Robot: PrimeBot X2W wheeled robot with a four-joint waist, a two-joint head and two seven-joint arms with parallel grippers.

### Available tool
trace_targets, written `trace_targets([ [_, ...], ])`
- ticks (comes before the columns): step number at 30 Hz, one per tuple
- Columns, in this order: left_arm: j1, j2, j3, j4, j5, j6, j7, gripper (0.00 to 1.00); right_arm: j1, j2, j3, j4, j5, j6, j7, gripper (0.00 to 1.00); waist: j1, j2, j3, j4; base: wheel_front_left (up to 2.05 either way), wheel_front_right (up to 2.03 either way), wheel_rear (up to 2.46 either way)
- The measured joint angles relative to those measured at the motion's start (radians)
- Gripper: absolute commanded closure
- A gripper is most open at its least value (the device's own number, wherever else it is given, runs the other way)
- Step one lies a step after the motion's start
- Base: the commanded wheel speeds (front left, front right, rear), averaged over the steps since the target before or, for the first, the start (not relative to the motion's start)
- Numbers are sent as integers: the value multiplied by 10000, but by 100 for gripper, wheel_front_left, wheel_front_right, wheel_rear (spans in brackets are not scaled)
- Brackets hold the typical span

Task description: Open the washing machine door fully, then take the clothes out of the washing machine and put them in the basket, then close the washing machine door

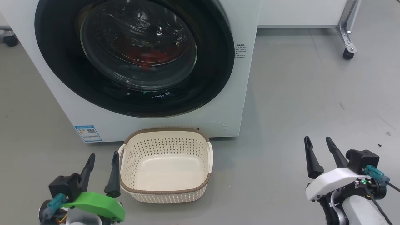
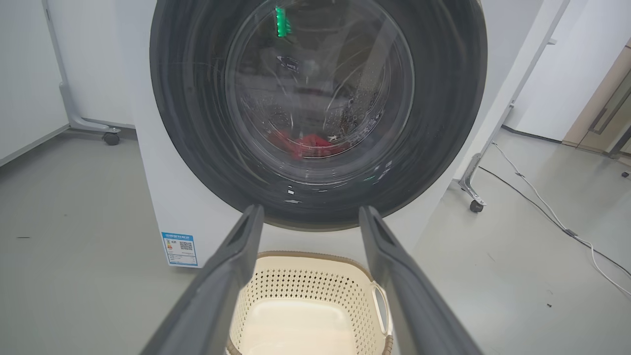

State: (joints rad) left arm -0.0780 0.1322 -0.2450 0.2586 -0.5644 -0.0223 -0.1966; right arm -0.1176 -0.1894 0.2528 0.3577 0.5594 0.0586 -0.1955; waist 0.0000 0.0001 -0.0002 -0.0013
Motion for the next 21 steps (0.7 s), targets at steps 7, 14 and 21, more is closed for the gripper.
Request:
trace_targets([
  [7, -1, -146, -157, 198, 803, 140, -253, 0, -5, 44, 111, 111, -840, -176, -219, 0, 0, 0, -17, -4, 0, 0, 0],
  [14, -2, -180, -226, 305, 1618, 355, -439, 0, -6, 142, 180, 215, -1666, -265, -449, 0, 0, 0, -20, -1, 0, 0, 0],
  [21, -5, -224, -199, 397, 1891, 447, -525, 0, -6, 313, 98, 253, -2013, -351, -522, 0, 0, 0, -20, -7, 0, 0, 0],
])
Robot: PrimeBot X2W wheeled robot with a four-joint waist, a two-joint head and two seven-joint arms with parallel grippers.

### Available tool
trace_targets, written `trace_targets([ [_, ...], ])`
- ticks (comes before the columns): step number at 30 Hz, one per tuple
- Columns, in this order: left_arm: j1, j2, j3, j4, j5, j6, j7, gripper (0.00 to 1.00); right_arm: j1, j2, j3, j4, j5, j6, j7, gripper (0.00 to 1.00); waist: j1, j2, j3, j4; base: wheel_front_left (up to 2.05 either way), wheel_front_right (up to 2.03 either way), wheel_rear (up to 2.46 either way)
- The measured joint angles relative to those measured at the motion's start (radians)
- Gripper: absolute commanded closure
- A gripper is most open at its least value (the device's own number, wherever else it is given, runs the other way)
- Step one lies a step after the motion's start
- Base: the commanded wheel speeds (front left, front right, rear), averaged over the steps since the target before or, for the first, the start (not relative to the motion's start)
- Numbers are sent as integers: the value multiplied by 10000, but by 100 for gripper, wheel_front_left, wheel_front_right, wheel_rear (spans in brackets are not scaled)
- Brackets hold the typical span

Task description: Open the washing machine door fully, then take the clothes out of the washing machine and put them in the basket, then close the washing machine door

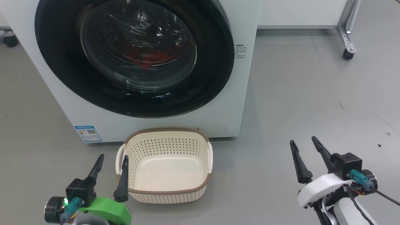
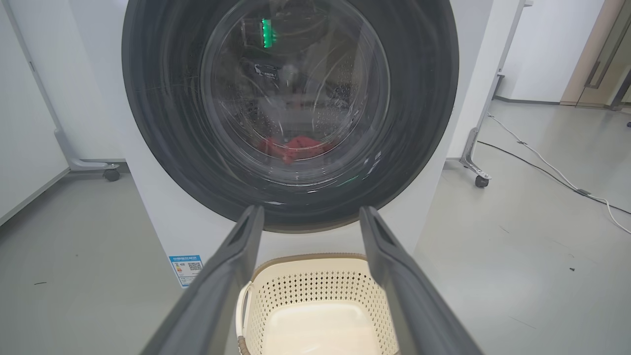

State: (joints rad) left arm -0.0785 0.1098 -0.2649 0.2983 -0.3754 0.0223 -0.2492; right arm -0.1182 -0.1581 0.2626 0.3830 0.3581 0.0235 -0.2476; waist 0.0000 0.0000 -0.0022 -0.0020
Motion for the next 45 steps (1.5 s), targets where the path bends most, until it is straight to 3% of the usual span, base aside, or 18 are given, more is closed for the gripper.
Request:
trace_targets([
  [28, -25, -167, 151, 211, 31, 48, 0, 0, 37, 322, -579, 23, -236, 2, 0, 0, 0, 0, -17, -21, 0, 0, 0],
  [29, -26, -180, 161, 213, 59, 48, 0, 0, 37, 326, -602, 21, -265, 8, 0, 90, 0, 0, -16, -23, 0, 0, 0],
  [30, -26, -198, 169, 215, 65, 48, 0, 0, 37, 328, -619, 21, -265, 17, 0, 100, 0, 0, -16, -24, 0, 0, 0],
  [45, -39, -236, 244, 222, 267, 46, 0, 0, 37, 397, -780, 19, -362, 278, 0, 100, 0, 0, 62, -23, 0, 0, 0],
])
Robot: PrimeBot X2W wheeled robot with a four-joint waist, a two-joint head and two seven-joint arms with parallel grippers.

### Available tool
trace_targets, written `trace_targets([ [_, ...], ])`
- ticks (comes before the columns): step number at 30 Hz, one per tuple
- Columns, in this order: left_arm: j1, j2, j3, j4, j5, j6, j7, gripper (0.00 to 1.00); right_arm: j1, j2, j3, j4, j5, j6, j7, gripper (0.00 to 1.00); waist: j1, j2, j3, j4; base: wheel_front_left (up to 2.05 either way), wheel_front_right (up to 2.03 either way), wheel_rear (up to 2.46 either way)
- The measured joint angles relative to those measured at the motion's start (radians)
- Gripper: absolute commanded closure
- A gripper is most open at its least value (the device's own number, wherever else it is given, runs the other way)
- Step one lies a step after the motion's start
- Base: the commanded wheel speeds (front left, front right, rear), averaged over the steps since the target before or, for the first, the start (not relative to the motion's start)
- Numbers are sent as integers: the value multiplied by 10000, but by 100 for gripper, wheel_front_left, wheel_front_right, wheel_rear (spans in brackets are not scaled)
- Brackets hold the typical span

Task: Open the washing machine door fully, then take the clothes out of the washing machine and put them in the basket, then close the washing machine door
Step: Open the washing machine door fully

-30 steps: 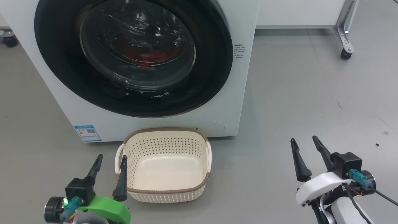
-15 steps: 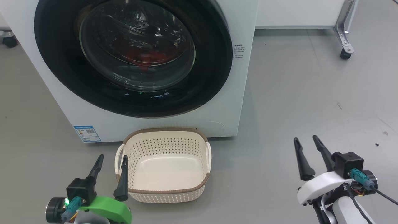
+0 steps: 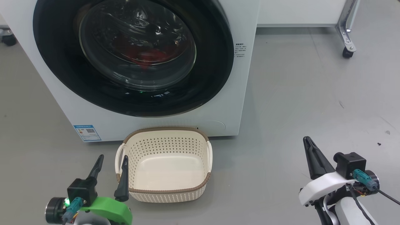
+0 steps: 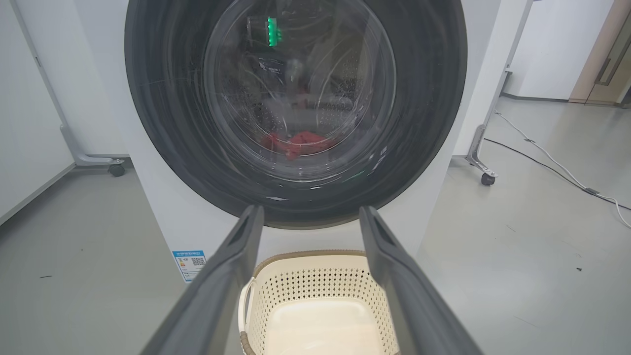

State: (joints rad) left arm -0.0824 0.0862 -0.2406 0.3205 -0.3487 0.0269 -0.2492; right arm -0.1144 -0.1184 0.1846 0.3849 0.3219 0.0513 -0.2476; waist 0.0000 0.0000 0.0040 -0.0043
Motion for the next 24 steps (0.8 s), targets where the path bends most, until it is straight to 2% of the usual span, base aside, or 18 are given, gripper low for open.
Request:
trace_targets([
  [9, -273, -17, -6, -100, 58, -15, 0, 0, -187, 67, -328, -173, 73, 102, 0, 100, 0, 0, 360, 51, 0, 0, 0],
  [12, -460, -29, 31, -167, 58, -15, 0, 0, -497, 219, -593, -244, 546, 211, 0, 100, 0, 0, 559, 84, 0, 0, 0],
  [18, -860, -54, 65, -408, 142, -13, 0, 0, -1104, 433, -1198, -217, 1858, 441, -2, 100, 0, 0, 1053, 164, 0, 0, 0],
  [24, -1360, -79, 82, -662, 178, -13, -2, 0, -1982, 600, -1848, -59, 3791, 612, 102, 100, 0, 0, 1630, 283, 0, 0, 0],
])
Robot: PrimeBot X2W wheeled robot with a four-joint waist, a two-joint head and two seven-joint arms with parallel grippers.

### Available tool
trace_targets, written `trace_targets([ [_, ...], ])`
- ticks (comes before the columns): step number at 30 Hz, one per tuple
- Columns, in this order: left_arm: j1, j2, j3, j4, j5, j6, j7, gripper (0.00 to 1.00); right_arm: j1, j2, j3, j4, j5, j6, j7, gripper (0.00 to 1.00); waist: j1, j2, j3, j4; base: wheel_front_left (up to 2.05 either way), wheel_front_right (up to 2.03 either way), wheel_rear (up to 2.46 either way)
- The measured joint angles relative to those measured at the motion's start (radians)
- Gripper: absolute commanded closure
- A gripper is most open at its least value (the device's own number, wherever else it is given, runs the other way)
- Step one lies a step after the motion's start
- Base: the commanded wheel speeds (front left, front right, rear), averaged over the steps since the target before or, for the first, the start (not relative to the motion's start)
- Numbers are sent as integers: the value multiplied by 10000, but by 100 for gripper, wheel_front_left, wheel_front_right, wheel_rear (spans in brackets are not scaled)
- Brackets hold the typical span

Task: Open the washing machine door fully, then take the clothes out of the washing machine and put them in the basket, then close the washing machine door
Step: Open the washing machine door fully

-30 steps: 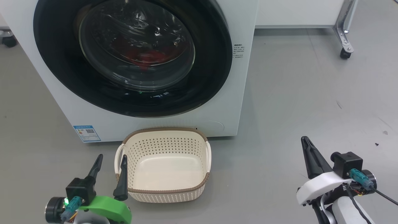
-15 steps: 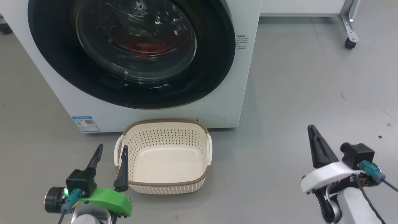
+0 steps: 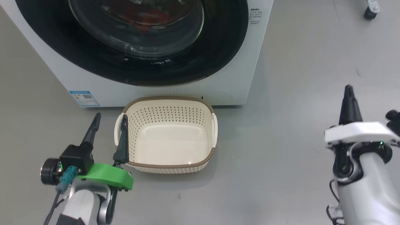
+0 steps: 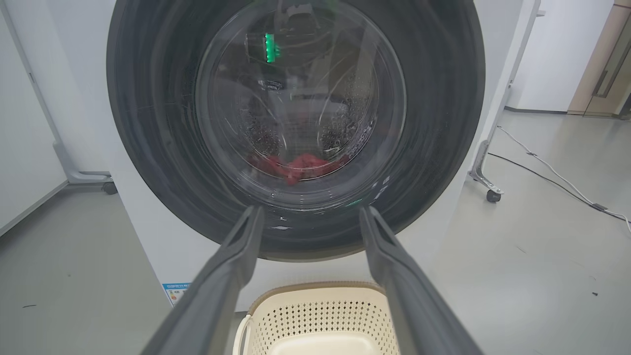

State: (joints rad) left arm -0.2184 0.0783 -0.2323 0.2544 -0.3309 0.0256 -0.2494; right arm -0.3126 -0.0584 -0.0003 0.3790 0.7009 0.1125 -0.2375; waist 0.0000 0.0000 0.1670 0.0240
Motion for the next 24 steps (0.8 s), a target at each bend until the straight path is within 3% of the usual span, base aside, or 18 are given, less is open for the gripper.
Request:
trace_targets([
  [10, -935, -169, 13, -594, 79, -2, -29, 0, -1970, 17, -1043, 267, 3290, 15, 1321, 100, 0, 1, 1043, 313, 0, 0, 0],
  [24, -1699, -328, -115, -1310, 159, -65, -75, 0, -4777, -441, -1511, 713, 5198, 38, 3553, 100, 0, 0, 2299, 1015, 0, 0, 0],
])
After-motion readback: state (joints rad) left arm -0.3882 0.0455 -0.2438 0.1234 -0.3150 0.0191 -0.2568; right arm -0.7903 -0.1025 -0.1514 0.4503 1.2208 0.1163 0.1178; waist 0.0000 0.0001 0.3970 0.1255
